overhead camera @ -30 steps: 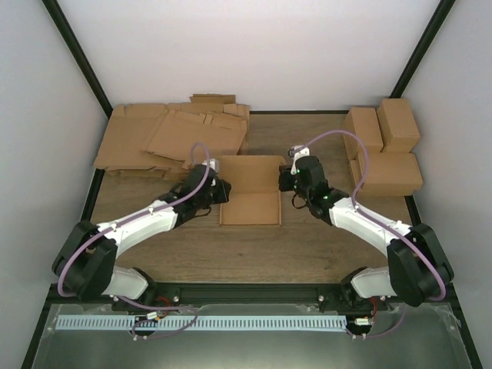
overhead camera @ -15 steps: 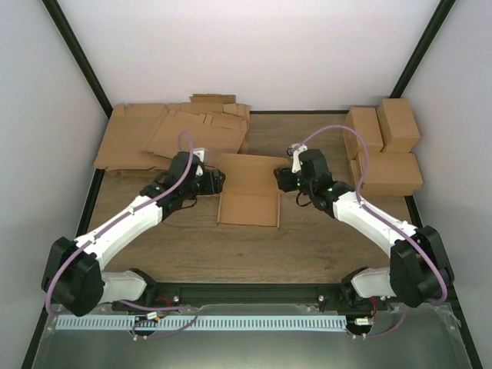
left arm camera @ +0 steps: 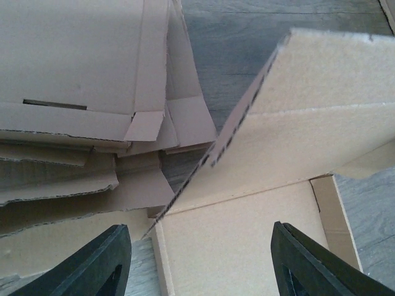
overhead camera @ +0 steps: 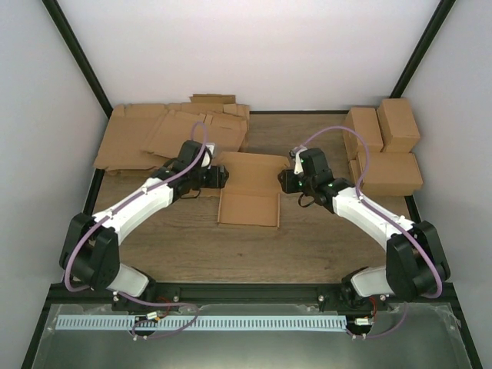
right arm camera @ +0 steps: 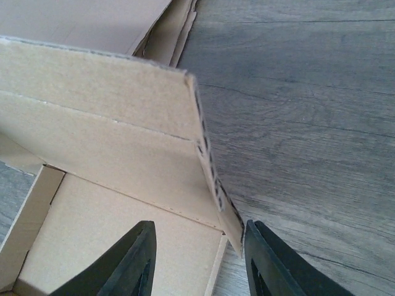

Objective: Fold the paper box

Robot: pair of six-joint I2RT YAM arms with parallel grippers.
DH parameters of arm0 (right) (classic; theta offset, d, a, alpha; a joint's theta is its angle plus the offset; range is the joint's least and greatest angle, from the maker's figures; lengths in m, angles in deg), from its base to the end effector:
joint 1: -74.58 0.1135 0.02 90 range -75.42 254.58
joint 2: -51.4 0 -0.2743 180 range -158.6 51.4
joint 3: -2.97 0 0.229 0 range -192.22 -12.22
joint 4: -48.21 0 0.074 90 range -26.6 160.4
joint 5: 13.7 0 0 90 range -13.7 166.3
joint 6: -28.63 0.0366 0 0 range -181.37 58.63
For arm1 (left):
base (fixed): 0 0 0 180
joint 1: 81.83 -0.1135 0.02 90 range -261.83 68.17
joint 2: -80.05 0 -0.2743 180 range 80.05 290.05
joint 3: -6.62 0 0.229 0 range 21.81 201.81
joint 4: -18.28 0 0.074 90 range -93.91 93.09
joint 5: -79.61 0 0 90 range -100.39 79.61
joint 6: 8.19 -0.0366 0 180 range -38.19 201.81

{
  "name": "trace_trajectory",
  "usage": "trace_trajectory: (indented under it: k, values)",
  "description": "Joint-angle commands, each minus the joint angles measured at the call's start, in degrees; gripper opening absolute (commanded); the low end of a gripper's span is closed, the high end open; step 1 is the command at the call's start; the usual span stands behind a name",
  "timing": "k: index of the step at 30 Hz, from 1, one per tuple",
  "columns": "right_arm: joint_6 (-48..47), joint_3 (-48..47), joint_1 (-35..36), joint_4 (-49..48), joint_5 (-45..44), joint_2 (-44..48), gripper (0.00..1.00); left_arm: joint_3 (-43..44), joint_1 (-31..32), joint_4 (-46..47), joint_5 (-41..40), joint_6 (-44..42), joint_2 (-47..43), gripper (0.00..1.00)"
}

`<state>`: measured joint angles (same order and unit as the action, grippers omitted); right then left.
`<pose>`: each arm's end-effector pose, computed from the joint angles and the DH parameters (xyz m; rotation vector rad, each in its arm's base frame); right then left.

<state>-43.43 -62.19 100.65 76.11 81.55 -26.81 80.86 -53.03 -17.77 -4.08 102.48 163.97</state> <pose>0.2415 0.1219 0.2579 -0.2141 2.3237 0.4980 0.2555 -0.1450 0.2687 0.2267 2.4205 -0.5354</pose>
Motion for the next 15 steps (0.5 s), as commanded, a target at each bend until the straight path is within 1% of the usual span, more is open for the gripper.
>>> trace_trajectory:
  k: [1,2,6,7,15]
  values:
    - [1.69,-2.74,-0.22,0.58,-0.14,-0.7,0.41,2.66,-0.14,-1.7,-1.56,-2.61,1.27,0.64]
    - [2.18,-2.76,-0.22,0.38,-0.61,-0.83,0.41,3.17,-0.18,-1.91,-1.63,-2.76,1.59,0.63]
    - [4.0,-2.4,-0.22,-1.21,-0.87,-0.68,0.41,3.81,-0.17,-1.89,0.33,-2.64,2.68,0.49]
    - [4.36,-2.14,-0.22,-1.71,-1.05,-0.65,0.4,3.95,-0.15,-1.76,0.48,-2.45,2.78,0.47]
    - [5.59,-0.59,-0.22,-3.67,-1.57,-0.74,0.32,5.2,-0.14,-2.11,-1.51,-2.83,5.1,0.44]
